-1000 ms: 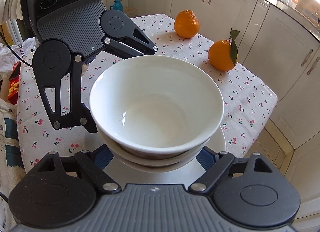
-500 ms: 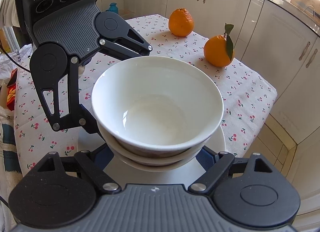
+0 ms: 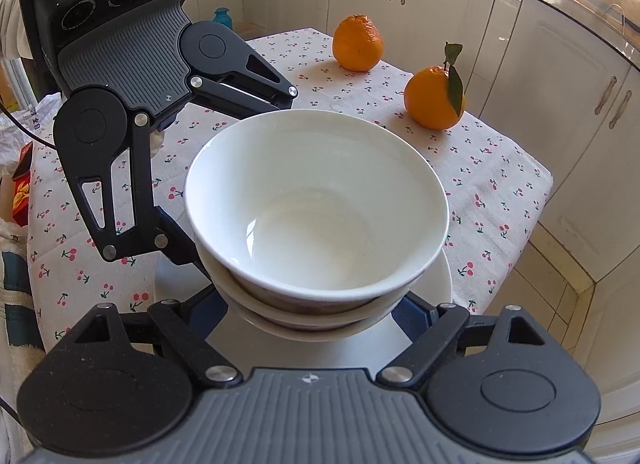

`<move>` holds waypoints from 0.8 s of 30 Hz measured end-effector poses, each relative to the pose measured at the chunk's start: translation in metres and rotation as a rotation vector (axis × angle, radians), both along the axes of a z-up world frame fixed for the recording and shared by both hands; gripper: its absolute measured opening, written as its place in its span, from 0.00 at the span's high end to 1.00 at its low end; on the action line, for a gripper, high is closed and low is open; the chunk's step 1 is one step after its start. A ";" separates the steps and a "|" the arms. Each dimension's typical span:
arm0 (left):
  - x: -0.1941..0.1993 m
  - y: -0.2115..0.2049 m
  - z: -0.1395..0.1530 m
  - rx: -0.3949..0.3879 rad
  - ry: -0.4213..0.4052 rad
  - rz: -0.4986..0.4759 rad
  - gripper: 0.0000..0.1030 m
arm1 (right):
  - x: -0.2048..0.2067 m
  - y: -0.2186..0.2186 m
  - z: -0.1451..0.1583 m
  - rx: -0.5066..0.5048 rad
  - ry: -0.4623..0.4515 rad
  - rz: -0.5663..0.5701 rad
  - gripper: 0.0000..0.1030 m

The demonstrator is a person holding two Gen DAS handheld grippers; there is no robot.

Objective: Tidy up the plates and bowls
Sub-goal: 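Lower the bowl stack onto the plate stack with both tools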

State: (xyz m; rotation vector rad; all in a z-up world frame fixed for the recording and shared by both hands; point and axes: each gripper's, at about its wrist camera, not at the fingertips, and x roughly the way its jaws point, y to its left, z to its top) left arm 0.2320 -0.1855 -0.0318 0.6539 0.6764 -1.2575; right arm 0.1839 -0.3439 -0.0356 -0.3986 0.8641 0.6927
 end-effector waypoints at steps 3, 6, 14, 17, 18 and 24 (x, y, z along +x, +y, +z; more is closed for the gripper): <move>0.001 0.003 0.002 -0.011 -0.006 0.013 0.15 | -0.002 -0.001 0.001 0.011 -0.007 -0.006 0.08; 0.001 0.006 0.003 -0.014 -0.019 0.039 0.07 | -0.004 -0.001 0.004 0.029 -0.021 -0.012 0.01; -0.009 0.015 0.005 -0.009 -0.044 0.066 0.06 | -0.009 0.003 0.005 0.018 -0.025 -0.054 0.00; -0.018 0.021 0.011 -0.031 -0.075 0.088 0.05 | -0.014 0.003 0.007 0.019 -0.024 -0.098 0.00; -0.020 0.023 0.014 -0.039 -0.083 0.096 0.05 | -0.015 0.004 0.007 0.014 -0.025 -0.113 0.00; -0.040 0.044 0.029 -0.117 -0.111 0.172 0.02 | -0.030 0.010 0.009 0.028 0.011 -0.225 0.00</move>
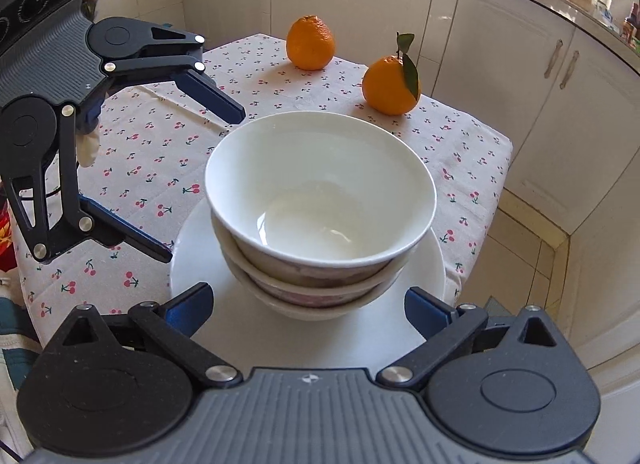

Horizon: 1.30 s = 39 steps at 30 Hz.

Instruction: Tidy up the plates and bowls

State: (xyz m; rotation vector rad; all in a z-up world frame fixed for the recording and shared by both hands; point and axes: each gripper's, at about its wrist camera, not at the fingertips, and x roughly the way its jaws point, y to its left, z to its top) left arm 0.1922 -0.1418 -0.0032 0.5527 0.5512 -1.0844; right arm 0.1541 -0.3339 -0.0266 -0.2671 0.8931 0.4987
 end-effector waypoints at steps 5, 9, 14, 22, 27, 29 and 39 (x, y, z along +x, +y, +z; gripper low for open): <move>-0.023 0.019 0.006 -0.078 -0.066 0.111 0.01 | -0.022 0.011 -0.001 0.011 0.016 -0.128 0.00; -0.043 0.034 0.007 -0.145 -0.088 0.195 0.01 | -0.043 0.020 0.005 0.021 -0.018 -0.303 0.00; -0.063 0.043 0.007 -0.155 -0.074 0.382 0.01 | -0.065 0.033 0.006 0.021 -0.064 -0.577 0.00; -0.075 0.064 0.009 -0.155 0.123 0.704 0.01 | -0.111 0.062 0.012 0.087 -0.092 -0.831 0.00; -0.100 0.072 0.020 -0.158 0.073 0.743 0.01 | -0.136 0.085 0.033 0.007 -0.181 -0.869 0.00; -0.108 0.075 0.027 -0.163 0.050 0.753 0.01 | -0.144 0.089 0.040 0.006 -0.195 -0.875 0.00; -0.124 0.087 0.048 -0.165 -0.044 0.805 0.01 | -0.162 0.104 0.063 0.028 -0.271 -0.863 0.00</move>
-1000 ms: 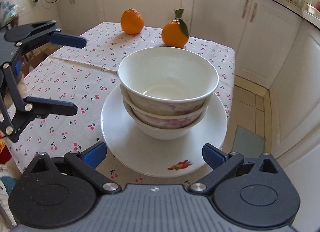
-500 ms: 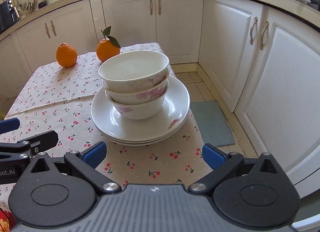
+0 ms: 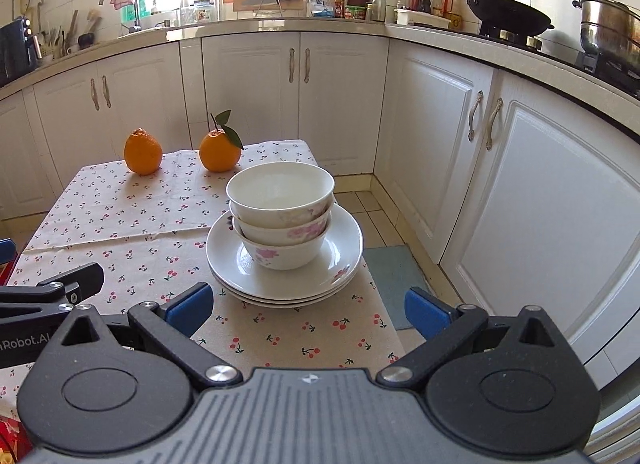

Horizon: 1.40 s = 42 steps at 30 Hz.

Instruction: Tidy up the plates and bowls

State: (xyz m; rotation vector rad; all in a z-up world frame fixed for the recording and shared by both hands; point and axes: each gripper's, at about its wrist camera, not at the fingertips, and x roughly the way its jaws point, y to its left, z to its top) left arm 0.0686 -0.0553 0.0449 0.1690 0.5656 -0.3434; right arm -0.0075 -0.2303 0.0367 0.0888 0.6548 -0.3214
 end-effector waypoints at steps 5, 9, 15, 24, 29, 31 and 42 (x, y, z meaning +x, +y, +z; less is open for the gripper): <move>0.002 -0.001 -0.002 0.010 0.011 0.011 0.01 | 0.002 0.000 -0.001 0.004 0.003 0.002 0.00; 0.002 -0.001 -0.003 0.010 0.022 0.016 0.01 | 0.002 -0.001 -0.003 0.012 0.008 0.000 0.00; 0.003 -0.002 -0.004 0.013 0.026 0.017 0.01 | 0.003 -0.001 -0.004 0.011 0.011 -0.001 0.00; 0.004 -0.003 -0.005 0.021 0.031 0.023 0.01 | 0.003 -0.001 -0.004 0.011 0.014 0.001 0.00; 0.004 -0.004 -0.005 0.023 0.028 0.025 0.01 | 0.003 -0.001 -0.005 0.013 0.012 0.002 0.00; 0.004 -0.004 -0.005 0.023 0.029 0.025 0.01 | 0.003 -0.001 -0.004 0.011 0.011 0.002 0.00; 0.005 -0.004 -0.005 0.024 0.035 0.028 0.01 | 0.004 -0.002 -0.004 0.004 0.012 0.004 0.00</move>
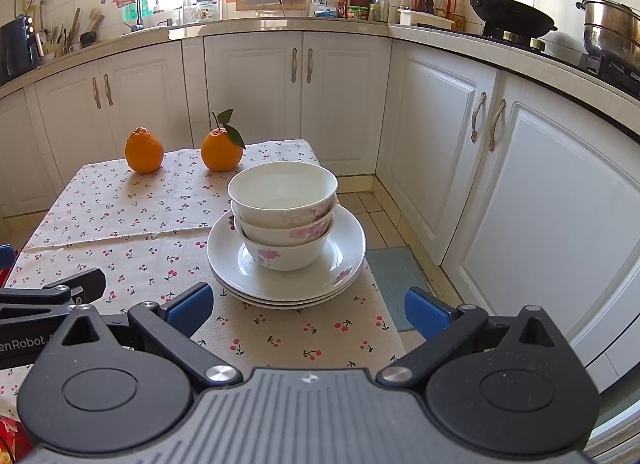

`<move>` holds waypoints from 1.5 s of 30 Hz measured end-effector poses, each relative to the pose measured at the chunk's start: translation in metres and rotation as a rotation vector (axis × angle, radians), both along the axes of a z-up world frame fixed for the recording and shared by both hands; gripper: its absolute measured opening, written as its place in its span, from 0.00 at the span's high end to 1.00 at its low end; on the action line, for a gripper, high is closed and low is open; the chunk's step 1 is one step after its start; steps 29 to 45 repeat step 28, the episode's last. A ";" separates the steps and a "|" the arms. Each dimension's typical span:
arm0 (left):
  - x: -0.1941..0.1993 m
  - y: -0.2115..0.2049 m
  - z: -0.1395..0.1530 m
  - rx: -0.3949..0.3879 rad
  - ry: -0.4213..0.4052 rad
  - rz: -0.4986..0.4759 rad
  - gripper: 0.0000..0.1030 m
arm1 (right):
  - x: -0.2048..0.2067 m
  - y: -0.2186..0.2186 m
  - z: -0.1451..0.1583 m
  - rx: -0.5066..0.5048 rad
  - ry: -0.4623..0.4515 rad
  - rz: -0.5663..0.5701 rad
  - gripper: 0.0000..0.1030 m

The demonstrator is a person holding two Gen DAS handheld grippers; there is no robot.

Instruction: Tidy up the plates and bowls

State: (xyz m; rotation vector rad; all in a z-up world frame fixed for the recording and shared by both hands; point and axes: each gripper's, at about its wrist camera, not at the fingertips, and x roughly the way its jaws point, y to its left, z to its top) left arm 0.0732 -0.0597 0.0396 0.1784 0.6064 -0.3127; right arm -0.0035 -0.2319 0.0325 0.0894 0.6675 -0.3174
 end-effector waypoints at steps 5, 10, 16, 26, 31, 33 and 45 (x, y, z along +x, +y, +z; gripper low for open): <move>0.000 0.000 0.000 0.001 0.003 0.001 0.01 | 0.000 0.000 0.000 0.000 0.000 0.001 0.00; 0.001 -0.001 -0.001 0.003 0.004 0.002 0.01 | 0.000 0.001 0.001 0.000 -0.002 0.004 0.00; 0.001 -0.001 -0.001 0.003 0.008 0.004 0.01 | 0.001 0.000 0.000 0.003 -0.001 0.005 0.00; 0.002 0.000 -0.002 0.005 0.013 0.005 0.01 | 0.002 0.000 -0.001 0.005 0.002 0.007 0.00; 0.002 0.000 -0.002 0.004 0.014 0.004 0.01 | 0.002 0.000 -0.001 0.005 0.002 0.006 0.00; 0.002 0.000 -0.002 0.004 0.014 0.004 0.01 | 0.002 0.000 -0.001 0.005 0.002 0.006 0.00; 0.002 0.000 -0.002 0.004 0.014 0.004 0.01 | 0.002 0.000 -0.001 0.005 0.002 0.006 0.00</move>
